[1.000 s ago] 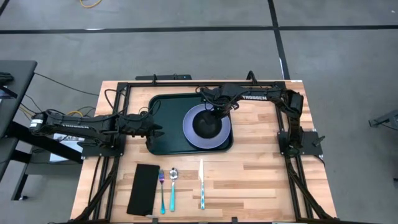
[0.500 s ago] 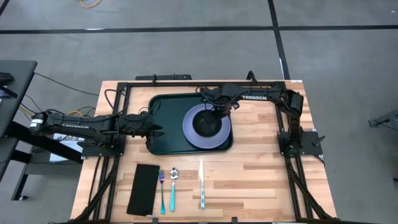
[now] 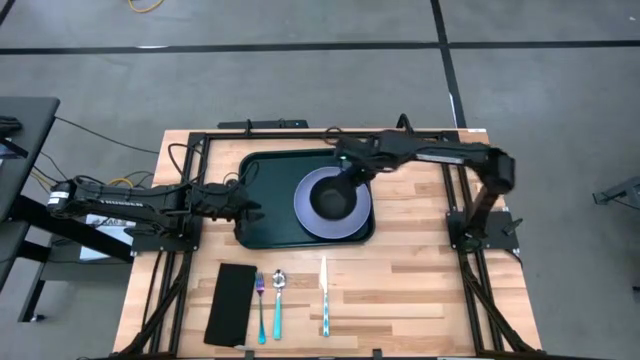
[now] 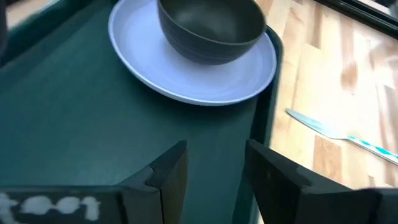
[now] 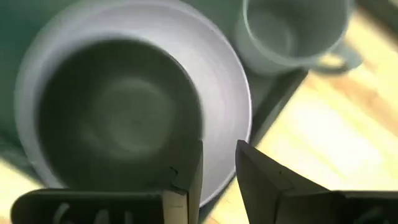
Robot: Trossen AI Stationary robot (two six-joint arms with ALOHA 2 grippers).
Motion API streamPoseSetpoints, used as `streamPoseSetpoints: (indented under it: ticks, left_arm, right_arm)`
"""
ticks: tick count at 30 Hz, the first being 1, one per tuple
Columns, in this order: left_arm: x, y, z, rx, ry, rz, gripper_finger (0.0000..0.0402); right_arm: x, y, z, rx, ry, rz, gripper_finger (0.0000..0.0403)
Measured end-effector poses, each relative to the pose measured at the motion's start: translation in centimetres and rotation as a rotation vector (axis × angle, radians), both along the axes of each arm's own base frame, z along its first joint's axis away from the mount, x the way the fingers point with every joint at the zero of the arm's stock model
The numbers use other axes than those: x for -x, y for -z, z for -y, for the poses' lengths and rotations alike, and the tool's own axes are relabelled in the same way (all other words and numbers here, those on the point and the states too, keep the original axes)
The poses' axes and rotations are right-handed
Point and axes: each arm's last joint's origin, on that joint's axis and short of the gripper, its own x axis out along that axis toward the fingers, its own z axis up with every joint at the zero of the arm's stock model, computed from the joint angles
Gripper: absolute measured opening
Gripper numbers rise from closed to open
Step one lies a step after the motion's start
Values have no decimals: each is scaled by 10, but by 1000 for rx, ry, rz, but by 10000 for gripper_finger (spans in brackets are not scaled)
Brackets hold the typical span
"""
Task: Set up tray
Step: Put the black napkin to the right of the violet plate and black bowl on the black serving tray
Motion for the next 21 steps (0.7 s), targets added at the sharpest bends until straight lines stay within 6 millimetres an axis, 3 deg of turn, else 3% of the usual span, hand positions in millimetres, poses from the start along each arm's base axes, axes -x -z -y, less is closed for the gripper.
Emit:
streamPoseSetpoints:
  ticks: [5, 9, 13, 16, 21]
  left_arm:
    - [0, 0, 1, 27, 6, 4, 149]
    - [2, 4, 5, 93, 124, -42, 149]
    - [5, 13, 17, 174, 331, -151, 149]
    - [6, 14, 28, 223, 385, -264, 149]
    - [5, 11, 46, 183, 450, -483, 149]
  right_arm:
    - [17, -53, -43, 98, -110, 241, 87]
    - [31, -76, -85, 155, -253, 332, 87]
    - [40, -83, -128, 191, -439, 358, 87]
    - [45, -86, -160, 233, -545, 397, 87]
    - [58, -75, -201, 334, -561, 396, 87]
